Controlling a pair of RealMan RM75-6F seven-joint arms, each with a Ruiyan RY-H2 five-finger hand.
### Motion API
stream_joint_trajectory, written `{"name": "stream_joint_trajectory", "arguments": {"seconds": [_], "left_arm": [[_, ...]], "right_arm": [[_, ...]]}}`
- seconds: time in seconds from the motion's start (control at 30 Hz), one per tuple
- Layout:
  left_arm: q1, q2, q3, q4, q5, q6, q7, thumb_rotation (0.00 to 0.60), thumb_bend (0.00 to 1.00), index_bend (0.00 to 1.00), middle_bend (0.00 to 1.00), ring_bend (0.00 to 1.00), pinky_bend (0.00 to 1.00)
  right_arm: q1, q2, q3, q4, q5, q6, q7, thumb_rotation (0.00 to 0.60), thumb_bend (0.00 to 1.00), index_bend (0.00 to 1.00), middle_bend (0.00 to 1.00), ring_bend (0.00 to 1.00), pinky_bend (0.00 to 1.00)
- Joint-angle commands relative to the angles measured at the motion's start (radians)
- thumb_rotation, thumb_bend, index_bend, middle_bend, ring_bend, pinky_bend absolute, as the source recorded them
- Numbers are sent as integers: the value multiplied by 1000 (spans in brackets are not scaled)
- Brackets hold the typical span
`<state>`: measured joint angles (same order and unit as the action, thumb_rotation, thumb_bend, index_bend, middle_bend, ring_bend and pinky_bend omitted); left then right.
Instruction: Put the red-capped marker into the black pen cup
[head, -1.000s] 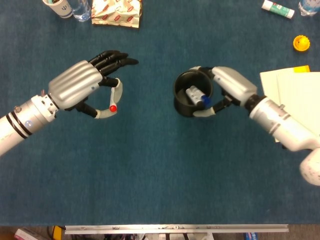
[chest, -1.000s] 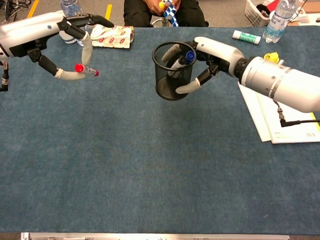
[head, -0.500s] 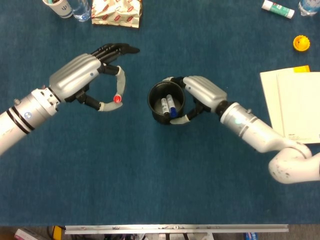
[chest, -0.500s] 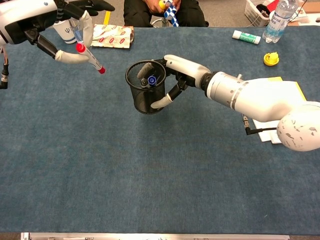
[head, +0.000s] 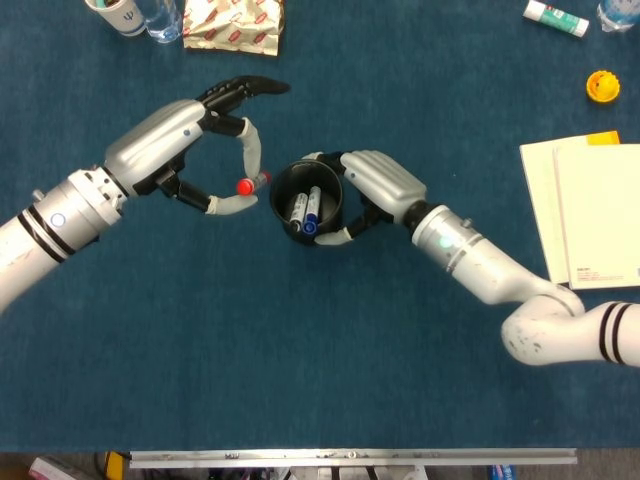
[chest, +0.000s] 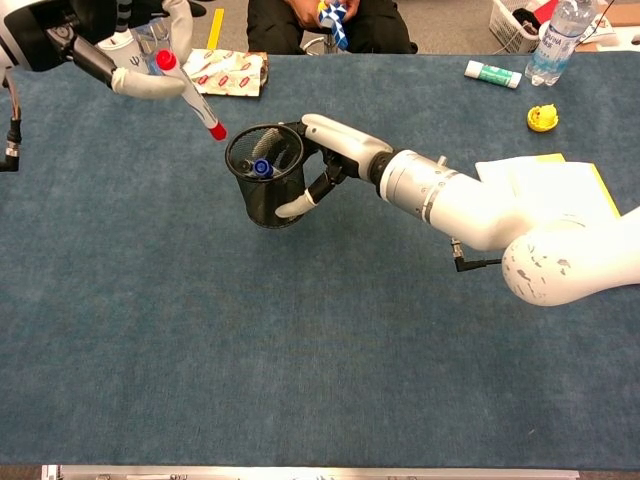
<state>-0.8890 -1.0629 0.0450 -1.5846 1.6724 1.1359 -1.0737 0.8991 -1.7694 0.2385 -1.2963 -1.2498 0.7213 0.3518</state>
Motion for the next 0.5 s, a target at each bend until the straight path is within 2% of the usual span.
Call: {"name": "stream_joint_trajectory", "arguments": {"seconds": [0.03,0.5], "left_arm": [[-3,5,-8,-10,-3,-14,-21,600,246,612,91,0,13],[-15,-18,-22,-12,1,-79,-62,600,246,611,91,0,13]], "right_arm": [[8,-17,10,11,12,-1,-9,600,315,452,399,290,262],[35,-64,45,34,60,-16,-52,600,315,452,400,290,262]]}}
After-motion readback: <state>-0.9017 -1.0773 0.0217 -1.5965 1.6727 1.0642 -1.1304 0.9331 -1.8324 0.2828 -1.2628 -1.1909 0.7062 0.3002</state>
